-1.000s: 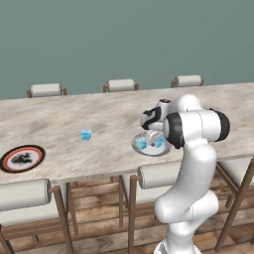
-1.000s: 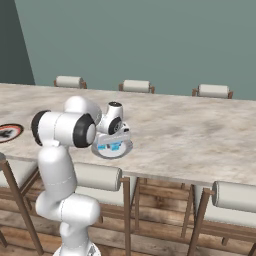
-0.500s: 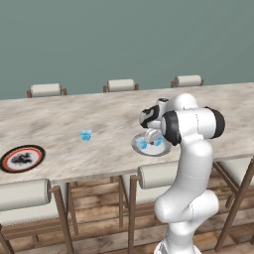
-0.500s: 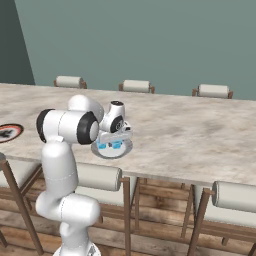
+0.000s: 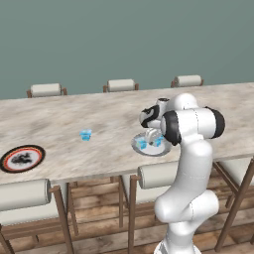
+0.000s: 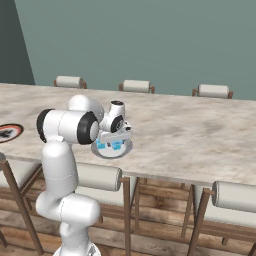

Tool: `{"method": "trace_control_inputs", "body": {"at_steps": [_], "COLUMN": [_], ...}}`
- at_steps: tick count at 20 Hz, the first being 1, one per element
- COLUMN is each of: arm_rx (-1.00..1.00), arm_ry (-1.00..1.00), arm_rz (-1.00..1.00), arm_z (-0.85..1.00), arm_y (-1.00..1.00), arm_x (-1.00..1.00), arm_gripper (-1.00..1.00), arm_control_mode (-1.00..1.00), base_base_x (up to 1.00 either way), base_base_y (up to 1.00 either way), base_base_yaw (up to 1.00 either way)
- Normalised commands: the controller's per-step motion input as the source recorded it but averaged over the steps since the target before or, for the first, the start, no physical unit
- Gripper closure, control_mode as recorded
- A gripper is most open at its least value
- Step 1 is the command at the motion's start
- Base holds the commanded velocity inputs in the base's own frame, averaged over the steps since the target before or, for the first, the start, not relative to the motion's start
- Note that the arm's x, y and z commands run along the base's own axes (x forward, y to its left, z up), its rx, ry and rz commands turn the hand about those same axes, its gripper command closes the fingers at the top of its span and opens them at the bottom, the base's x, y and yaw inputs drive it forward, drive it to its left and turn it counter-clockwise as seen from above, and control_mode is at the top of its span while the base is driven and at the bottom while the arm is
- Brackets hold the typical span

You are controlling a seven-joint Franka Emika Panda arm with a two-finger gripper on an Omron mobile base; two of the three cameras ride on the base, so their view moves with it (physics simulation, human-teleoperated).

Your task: Place two yogurt containers on each plate.

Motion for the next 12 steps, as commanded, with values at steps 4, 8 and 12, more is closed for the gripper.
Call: {"method": "trace_control_inputs", "body": {"at_steps": [4, 8, 12], "arm_rx": [0.00, 0.00, 0.00], "arm_ry": [0.00, 0.00, 0.00], "arm_rz": [0.00, 0.00, 0.00], "arm_z": [0.00, 0.07, 0.39], "arm_y": [-0.05, -0.01, 0.00], "arm_x": [-0.03, -0.06, -0.14], "arm_gripper": [-1.00, -1.00, -1.00], "arm_control_mode": [-1.00, -1.00, -1.00], "base_base_x": [0.00, 0.00, 0.00], "base_base_y": [0.00, 0.00, 0.00], "base_base_yaw": [0.00, 0.00, 0.00]}}
